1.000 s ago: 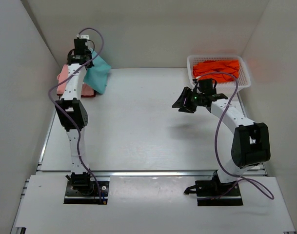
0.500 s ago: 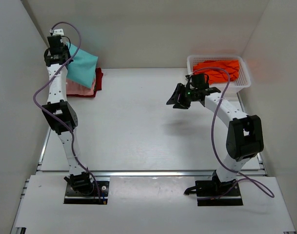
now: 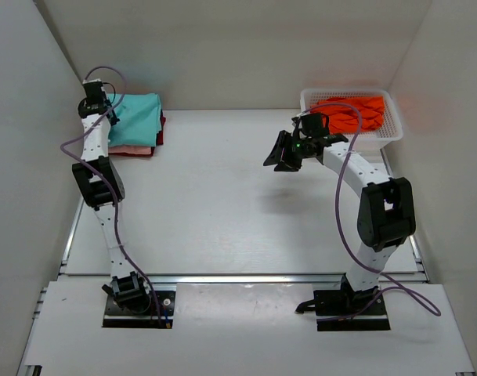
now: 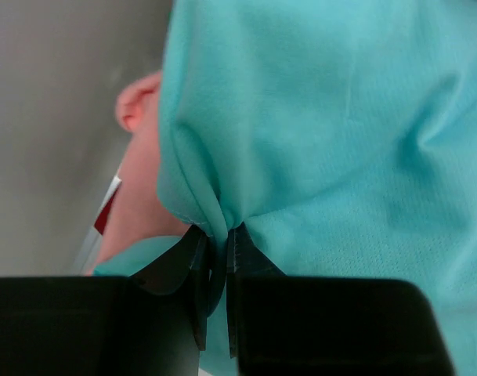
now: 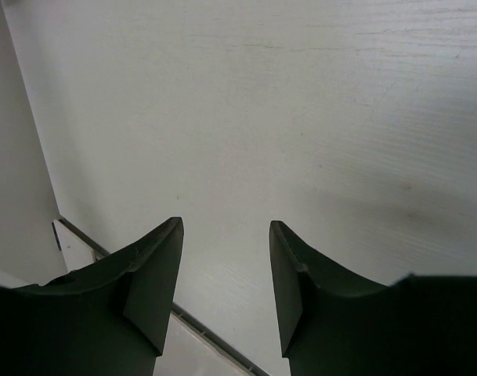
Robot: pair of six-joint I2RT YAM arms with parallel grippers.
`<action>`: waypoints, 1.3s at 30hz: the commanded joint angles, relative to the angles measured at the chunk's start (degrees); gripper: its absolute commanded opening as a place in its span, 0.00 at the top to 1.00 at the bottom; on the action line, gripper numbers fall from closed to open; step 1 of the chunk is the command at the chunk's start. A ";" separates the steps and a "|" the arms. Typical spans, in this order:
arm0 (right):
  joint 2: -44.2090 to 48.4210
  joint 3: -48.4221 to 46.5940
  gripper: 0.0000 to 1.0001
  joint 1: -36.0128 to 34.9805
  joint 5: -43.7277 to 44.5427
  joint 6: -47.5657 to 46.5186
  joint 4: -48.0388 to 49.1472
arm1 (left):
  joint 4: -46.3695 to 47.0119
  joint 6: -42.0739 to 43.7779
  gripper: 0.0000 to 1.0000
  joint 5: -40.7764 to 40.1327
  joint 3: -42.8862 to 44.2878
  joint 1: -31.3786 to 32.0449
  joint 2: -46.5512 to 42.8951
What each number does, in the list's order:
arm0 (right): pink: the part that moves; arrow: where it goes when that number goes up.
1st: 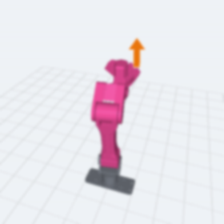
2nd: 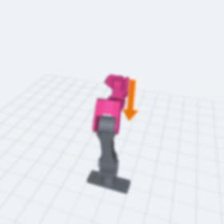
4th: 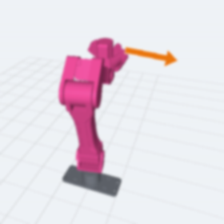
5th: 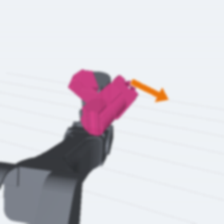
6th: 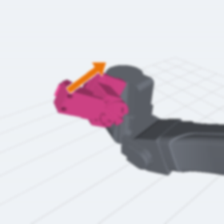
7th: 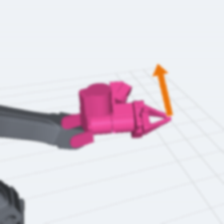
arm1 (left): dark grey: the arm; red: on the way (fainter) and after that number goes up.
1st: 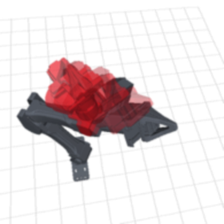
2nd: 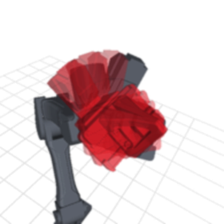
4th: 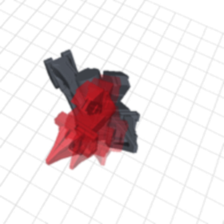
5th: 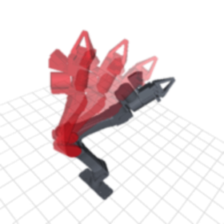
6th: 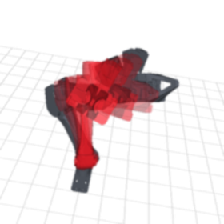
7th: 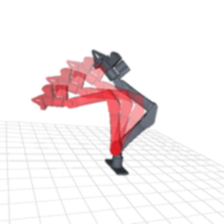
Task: Fold and stack the t-shirts
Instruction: Put the neatly folded tshirt into the corner of the board with the left arm
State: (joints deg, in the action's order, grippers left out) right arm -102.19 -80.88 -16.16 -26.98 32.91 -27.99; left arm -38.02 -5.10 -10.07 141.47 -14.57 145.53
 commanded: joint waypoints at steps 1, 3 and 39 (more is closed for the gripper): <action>-0.11 -2.18 0.55 -0.36 -0.17 -0.74 -0.31 | 2.95 -3.77 0.86 -3.12 0.13 -1.95 -6.57; 0.24 -1.57 0.55 -0.71 0.00 -0.83 0.04 | 3.39 -5.09 0.85 -3.65 0.47 -2.57 -6.84; 7.81 -7.25 0.01 14.84 7.29 -12.15 -16.30 | -11.46 -12.75 0.01 17.73 -60.53 26.52 -57.03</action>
State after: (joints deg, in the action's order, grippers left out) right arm -92.51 -81.95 -2.20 -20.34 23.20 -45.32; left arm -45.56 -20.82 11.03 76.42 10.15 93.95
